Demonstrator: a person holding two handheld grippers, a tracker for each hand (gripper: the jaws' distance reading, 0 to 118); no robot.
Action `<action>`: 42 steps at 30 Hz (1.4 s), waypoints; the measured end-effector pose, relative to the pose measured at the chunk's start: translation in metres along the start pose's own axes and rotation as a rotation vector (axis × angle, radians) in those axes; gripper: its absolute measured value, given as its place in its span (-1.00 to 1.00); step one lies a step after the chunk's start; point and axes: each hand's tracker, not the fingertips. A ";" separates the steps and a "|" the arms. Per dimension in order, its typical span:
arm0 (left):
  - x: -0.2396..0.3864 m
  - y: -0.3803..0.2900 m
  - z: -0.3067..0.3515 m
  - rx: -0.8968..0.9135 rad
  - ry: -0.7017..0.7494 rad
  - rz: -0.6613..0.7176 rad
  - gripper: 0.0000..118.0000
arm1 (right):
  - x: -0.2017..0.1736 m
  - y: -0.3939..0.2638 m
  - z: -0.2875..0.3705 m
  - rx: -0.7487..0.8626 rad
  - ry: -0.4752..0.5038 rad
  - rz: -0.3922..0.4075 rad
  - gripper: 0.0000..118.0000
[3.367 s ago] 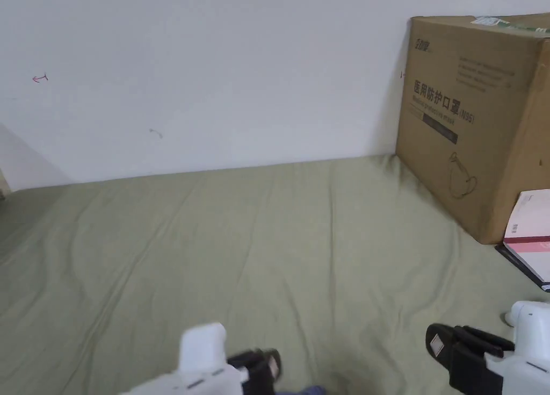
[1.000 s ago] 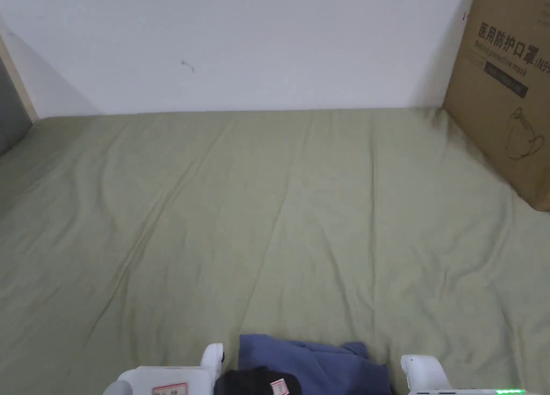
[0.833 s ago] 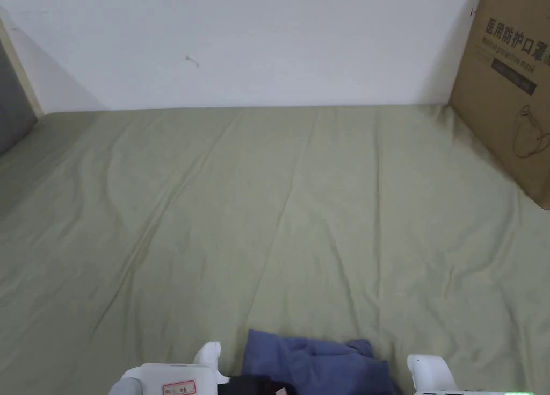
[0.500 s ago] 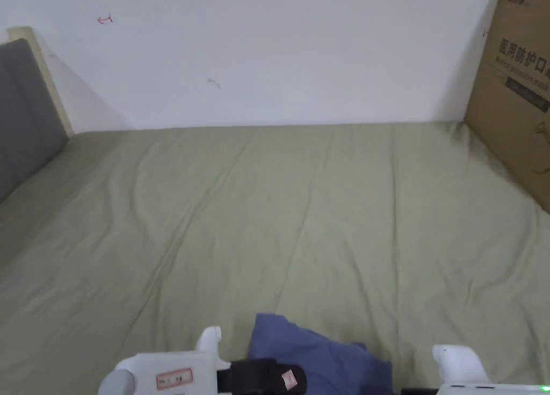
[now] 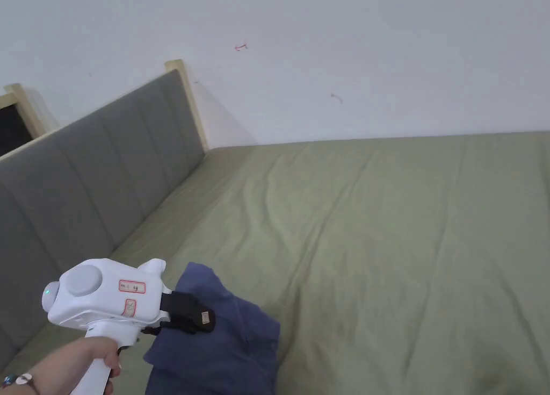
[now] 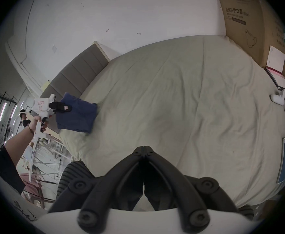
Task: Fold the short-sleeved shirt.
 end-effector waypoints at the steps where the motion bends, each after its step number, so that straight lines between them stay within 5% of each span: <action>1: -0.016 0.006 -0.003 -0.011 0.068 -0.015 -0.55 | -0.001 0.001 0.000 0.004 -0.015 -0.014 -1.00; 5: -0.043 0.010 -0.016 -0.065 0.233 -0.063 -0.54 | 0.000 0.008 -0.001 0.018 0.008 -0.084 -1.00; 6: -0.050 0.009 -0.020 -0.067 0.260 -0.052 -0.39 | -0.001 0.010 -0.002 0.018 0.010 -0.087 -1.00; 9: -0.060 0.011 -0.018 -0.014 0.351 -0.049 0.95 | -0.004 0.013 -0.002 0.021 -0.017 -0.059 -1.00; 19: 0.027 -0.028 0.032 0.252 0.187 -0.044 0.94 | 0.002 0.018 0.010 0.080 -0.086 0.009 -1.00; 21: 0.071 -0.048 0.023 0.242 0.152 -0.109 0.73 | 0.003 0.019 0.014 0.088 -0.106 0.036 -1.00; 24: 0.139 -0.082 0.005 0.231 0.042 -0.182 -0.94 | 0.003 0.021 0.019 0.091 -0.118 0.061 -1.00; 28: 0.205 -0.102 -0.013 0.288 -0.117 -0.174 -0.99 | 0.002 0.028 0.029 0.094 -0.122 0.050 -1.00; 31: 0.255 -0.108 -0.004 0.456 -0.085 -0.243 -0.99 | -0.001 0.037 0.045 0.157 -0.137 0.053 -1.00; 37: 0.335 -0.114 0.024 0.758 0.086 -0.350 -0.99 | -0.031 0.053 0.091 0.487 -0.212 0.170 -1.00; 39: 0.346 -0.118 0.029 0.805 -0.004 -0.329 -0.99 | -0.042 0.053 0.103 0.615 -0.214 0.218 -1.00; 42: 0.364 -0.132 0.036 0.930 0.095 -0.379 -0.99 | -0.052 0.049 0.113 0.795 -0.311 0.266 -1.00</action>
